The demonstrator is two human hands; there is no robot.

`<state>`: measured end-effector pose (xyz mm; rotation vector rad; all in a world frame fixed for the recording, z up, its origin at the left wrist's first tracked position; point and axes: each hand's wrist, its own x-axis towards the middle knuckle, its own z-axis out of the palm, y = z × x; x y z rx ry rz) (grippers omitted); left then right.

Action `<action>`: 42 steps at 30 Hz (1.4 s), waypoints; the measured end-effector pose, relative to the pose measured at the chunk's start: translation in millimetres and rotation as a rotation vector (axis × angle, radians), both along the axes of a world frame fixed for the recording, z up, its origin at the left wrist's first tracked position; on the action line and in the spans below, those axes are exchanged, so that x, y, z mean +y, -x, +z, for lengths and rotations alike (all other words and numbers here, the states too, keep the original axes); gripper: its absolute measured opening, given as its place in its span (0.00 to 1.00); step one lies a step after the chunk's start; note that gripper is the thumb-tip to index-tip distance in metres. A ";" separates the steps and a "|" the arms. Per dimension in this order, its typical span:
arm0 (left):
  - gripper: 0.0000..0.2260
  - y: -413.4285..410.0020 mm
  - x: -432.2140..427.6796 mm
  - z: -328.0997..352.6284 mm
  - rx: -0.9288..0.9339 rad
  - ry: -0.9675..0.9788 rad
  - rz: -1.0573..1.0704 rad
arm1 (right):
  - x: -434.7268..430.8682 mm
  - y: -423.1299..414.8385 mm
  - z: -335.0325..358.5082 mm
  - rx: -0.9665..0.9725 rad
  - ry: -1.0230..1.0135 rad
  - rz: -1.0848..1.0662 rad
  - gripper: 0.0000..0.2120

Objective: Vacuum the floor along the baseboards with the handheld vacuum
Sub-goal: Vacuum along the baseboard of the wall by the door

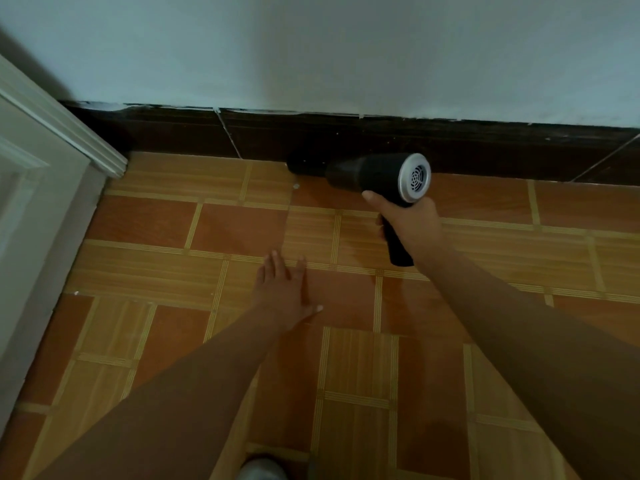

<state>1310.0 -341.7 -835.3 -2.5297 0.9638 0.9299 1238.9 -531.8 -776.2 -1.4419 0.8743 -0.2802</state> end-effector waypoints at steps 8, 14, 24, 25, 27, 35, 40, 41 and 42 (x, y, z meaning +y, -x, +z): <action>0.43 0.9 5.0 -7.8 -0.021 0.046 -0.025 | 8.8 -6.8 4.2 0.048 0.135 0.067 0.13; 0.43 -0.2 6.6 -7.2 -0.021 0.064 -0.030 | 21.9 -1.7 3.8 0.128 0.310 0.150 0.19; 0.38 -18.2 33.2 -7.8 -0.061 0.207 -0.136 | 46.4 -4.0 10.0 0.372 0.837 0.409 0.19; 0.38 -25.5 41.3 -8.3 -0.076 0.214 -0.130 | 49.6 -3.4 9.7 0.401 0.882 0.433 0.17; 0.41 -40.9 59.3 -7.2 -0.095 0.194 -0.084 | 54.5 -0.5 7.8 0.441 0.980 0.455 0.14; 0.43 -77.2 103.1 -3.0 -0.089 0.089 0.045 | 70.4 -4.4 5.8 0.521 1.281 0.538 0.12; 0.45 -84.2 112.7 -3.9 -0.093 0.054 0.055 | 80.6 -21.7 6.4 0.531 1.312 0.598 0.13; 0.45 -85.2 113.2 -4.4 -0.089 0.053 0.051 | 82.5 -24.9 6.9 0.529 1.313 0.604 0.14; 0.44 -86.0 113.8 -5.0 -0.086 0.054 0.046 | 84.2 -27.9 7.1 0.527 1.311 0.610 0.14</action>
